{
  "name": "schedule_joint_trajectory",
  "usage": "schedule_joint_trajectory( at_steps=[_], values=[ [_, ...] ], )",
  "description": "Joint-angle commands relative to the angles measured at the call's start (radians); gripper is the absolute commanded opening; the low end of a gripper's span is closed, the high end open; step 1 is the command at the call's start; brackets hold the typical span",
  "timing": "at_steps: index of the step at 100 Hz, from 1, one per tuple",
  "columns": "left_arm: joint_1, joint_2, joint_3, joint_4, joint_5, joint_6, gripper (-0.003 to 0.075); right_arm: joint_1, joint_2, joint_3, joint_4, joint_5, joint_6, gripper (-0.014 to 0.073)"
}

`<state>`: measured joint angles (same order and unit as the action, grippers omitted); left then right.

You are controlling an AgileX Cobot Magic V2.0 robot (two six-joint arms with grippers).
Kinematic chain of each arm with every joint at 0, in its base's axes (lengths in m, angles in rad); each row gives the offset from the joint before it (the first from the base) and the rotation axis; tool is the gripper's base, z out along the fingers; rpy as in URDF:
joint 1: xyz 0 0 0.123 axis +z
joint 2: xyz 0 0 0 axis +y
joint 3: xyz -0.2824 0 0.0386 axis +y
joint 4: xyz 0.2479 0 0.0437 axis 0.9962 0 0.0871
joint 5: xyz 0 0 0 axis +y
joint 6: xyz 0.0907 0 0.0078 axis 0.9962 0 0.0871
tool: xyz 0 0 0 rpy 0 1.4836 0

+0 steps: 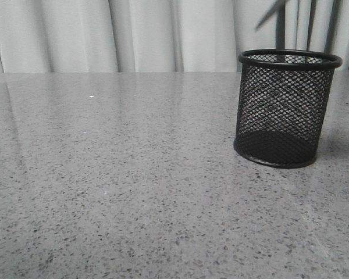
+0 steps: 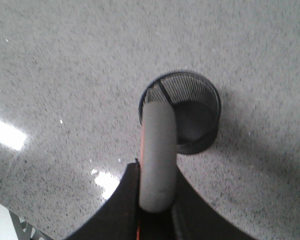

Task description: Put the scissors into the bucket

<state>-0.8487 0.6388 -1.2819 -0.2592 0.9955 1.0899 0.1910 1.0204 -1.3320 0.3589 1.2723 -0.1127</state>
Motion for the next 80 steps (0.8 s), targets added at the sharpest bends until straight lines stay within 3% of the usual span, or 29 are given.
schedule_joint_trajectory(
  at_steps=[1,27,46,55,72,80],
  values=[
    [-0.005,0.006,-0.026,-0.004,-0.028,-0.033,-0.002,0.004,-0.006,0.013,0.012,0.035,0.006,-0.006],
    [-0.005,0.009,-0.025,-0.006,-0.027,-0.045,-0.002,0.004,0.165,0.02,-0.007,0.031,0.006,-0.006],
    [-0.005,0.009,-0.025,-0.008,-0.027,-0.191,-0.002,0.004,0.249,0.02,-0.009,0.027,0.006,-0.0032],
    [-0.005,0.009,-0.025,-0.008,-0.027,-0.269,-0.002,0.004,0.253,0.018,-0.015,0.004,0.006,0.0087],
    [-0.005,0.009,-0.025,0.021,-0.028,-0.333,-0.002,0.004,0.253,-0.023,-0.022,-0.058,-0.025,0.0472],
    [-0.005,0.009,-0.02,0.087,-0.035,-0.382,-0.002,0.004,0.253,-0.071,-0.022,-0.082,-0.04,0.0561]
  ],
)
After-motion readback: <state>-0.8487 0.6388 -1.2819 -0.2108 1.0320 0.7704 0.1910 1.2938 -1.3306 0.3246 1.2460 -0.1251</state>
